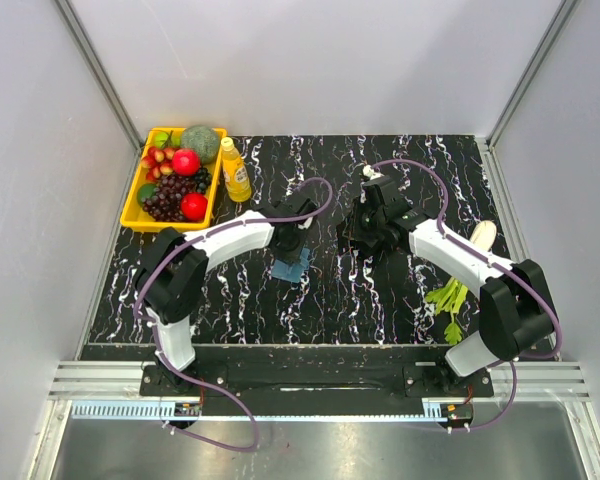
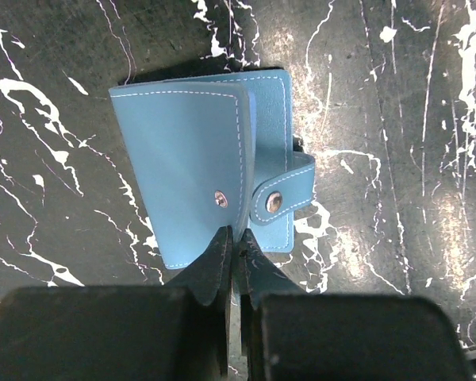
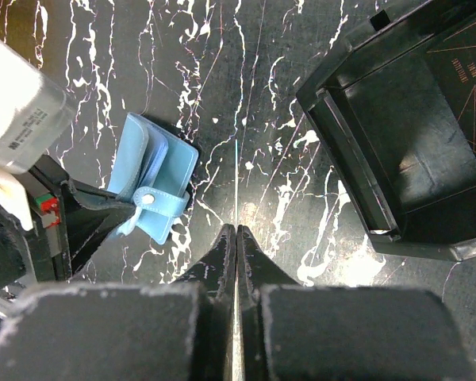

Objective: Put the credit cards into the card holder
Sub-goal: Insert the credit card into the card holder.

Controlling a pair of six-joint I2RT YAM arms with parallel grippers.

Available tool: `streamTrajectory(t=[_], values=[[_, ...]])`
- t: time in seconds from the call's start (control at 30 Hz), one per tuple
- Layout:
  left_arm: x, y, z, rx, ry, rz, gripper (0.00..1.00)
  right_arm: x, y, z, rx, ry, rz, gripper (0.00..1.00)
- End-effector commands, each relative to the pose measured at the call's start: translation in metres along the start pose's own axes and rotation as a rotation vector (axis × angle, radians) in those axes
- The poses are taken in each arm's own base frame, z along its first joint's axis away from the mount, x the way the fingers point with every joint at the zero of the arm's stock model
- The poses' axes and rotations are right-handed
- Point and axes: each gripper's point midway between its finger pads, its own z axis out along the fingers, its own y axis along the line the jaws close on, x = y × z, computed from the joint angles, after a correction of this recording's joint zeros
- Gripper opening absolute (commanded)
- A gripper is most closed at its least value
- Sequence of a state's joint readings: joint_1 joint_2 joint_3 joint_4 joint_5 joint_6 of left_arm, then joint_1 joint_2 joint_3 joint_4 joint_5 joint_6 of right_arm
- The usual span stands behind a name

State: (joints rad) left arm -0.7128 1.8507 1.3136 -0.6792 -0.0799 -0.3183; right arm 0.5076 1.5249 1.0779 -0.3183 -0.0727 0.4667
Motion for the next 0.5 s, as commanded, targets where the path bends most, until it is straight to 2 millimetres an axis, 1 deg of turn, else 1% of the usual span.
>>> streamTrajectory(t=[0.0, 0.03, 0.1, 0.23, 0.47], values=[[-0.0145, -0.0125, -0.0111, 0.096, -0.066, -0.021, 0.0, -0.0159, 0.0099, -0.002, -0.039, -0.045, -0.011, 0.0], [-0.0139, -0.0166, -0.0114, 0.124, -0.057, -0.023, 0.01, -0.0158, 0.0101, -0.002, -0.04, -0.044, -0.011, 0.0], [-0.013, -0.0157, -0.0103, 0.13, -0.053, -0.031, 0.01, -0.0148, 0.0094, -0.0011, -0.038, -0.04, -0.011, 0.0], [-0.0108, -0.0173, -0.0082, 0.16, -0.046, -0.042, 0.08, -0.0155, 0.0105, -0.0021, -0.043, -0.043, -0.013, 0.0], [-0.0091, -0.0174, -0.0052, 0.171, -0.036, -0.051, 0.14, -0.0154, 0.0107, -0.0021, -0.044, -0.042, -0.013, 0.0]])
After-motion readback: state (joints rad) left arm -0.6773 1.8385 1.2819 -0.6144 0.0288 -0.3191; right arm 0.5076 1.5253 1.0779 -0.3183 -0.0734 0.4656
